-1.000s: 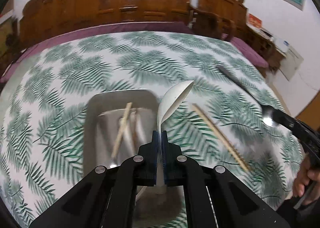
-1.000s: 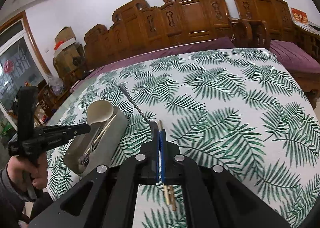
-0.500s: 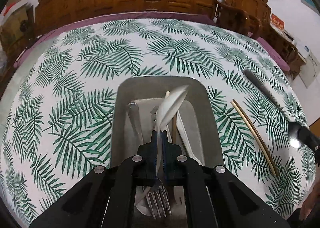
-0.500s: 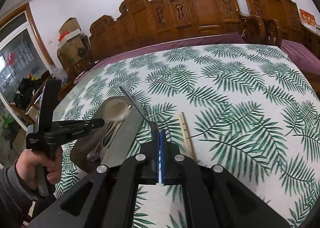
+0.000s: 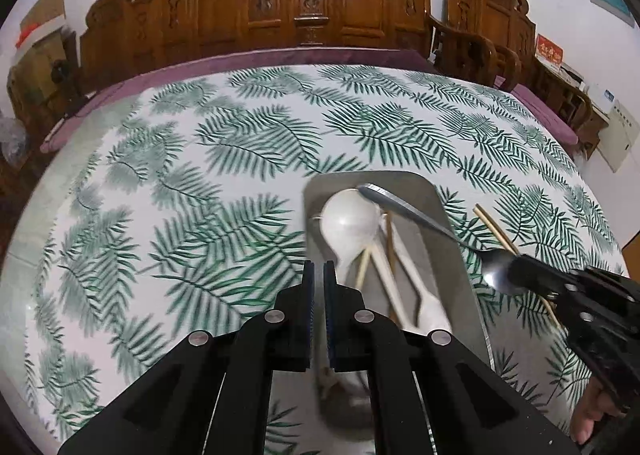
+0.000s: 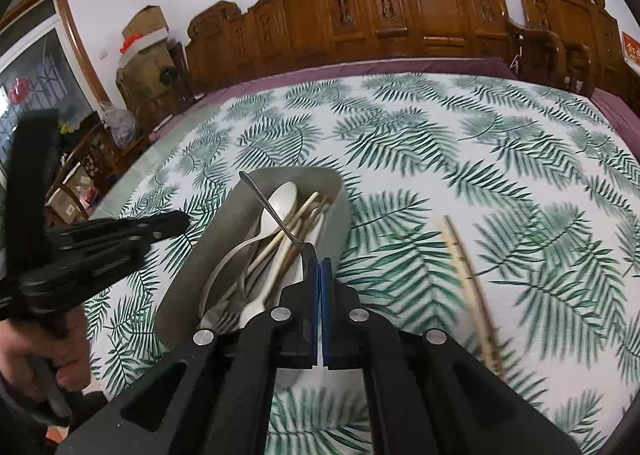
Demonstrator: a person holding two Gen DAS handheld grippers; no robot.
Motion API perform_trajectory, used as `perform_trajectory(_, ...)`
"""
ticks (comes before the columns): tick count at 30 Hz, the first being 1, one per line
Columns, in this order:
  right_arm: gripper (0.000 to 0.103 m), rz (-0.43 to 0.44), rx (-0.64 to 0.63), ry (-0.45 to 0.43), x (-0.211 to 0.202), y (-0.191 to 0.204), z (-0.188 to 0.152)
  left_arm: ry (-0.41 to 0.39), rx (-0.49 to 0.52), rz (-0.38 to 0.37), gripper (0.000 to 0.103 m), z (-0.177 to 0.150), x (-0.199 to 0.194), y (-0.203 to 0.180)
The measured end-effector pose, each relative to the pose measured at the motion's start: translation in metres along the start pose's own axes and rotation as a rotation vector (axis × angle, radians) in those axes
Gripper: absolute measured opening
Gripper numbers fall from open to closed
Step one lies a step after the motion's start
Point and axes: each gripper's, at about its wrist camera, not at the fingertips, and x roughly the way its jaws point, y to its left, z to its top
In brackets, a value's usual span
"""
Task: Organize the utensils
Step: 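Lower the spoon into the grey tray with the left gripper while the right lowers the fork there, then open both grippers over the tray and move the right gripper to a wooden chopstick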
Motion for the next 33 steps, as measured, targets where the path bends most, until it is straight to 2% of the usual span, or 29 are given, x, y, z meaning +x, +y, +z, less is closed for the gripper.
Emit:
perform_trajectory(9,0.002,-0.121,-0.060,0.019,0.024,0.032,0.008,-0.021,0.014,0.025,0.004,-0.003,-0.016,0.022)
perform_trajectory(15,0.003,-0.144,-0.064,0.045,0.033,0.036,0.006,-0.025,0.008,0.023,0.004,-0.006,-0.019,0.030)
perform_trajectory(21,0.005,-0.077,-0.054,0.079,0.036,0.041,-0.001,-0.029,0.015,0.027,0.004,-0.008,-0.022,0.029)
perform_trajectory(26,0.005,0.055,-0.036,0.076,0.022,0.034,-0.004,-0.035,0.031,0.016,0.004,-0.006,-0.025,0.018)
perform_trajectory(28,0.010,0.072,-0.060,0.046,0.007,0.027,-0.005,-0.040,0.039,0.006,0.004,-0.005,-0.027,0.013)
perform_trajectory(30,0.017,0.059,-0.073,0.017,-0.008,0.015,-0.004,-0.052,0.049,-0.006,0.010,-0.005,-0.031,0.005)
perform_trajectory(31,0.018,0.053,-0.074,0.010,-0.013,0.008,-0.003,-0.060,0.054,-0.016,0.015,-0.005,-0.033,0.000)
perform_trajectory(33,0.018,0.052,-0.079,-0.011,-0.026,-0.013,0.000,-0.068,0.068,-0.028,0.016,-0.005,-0.035,-0.010)
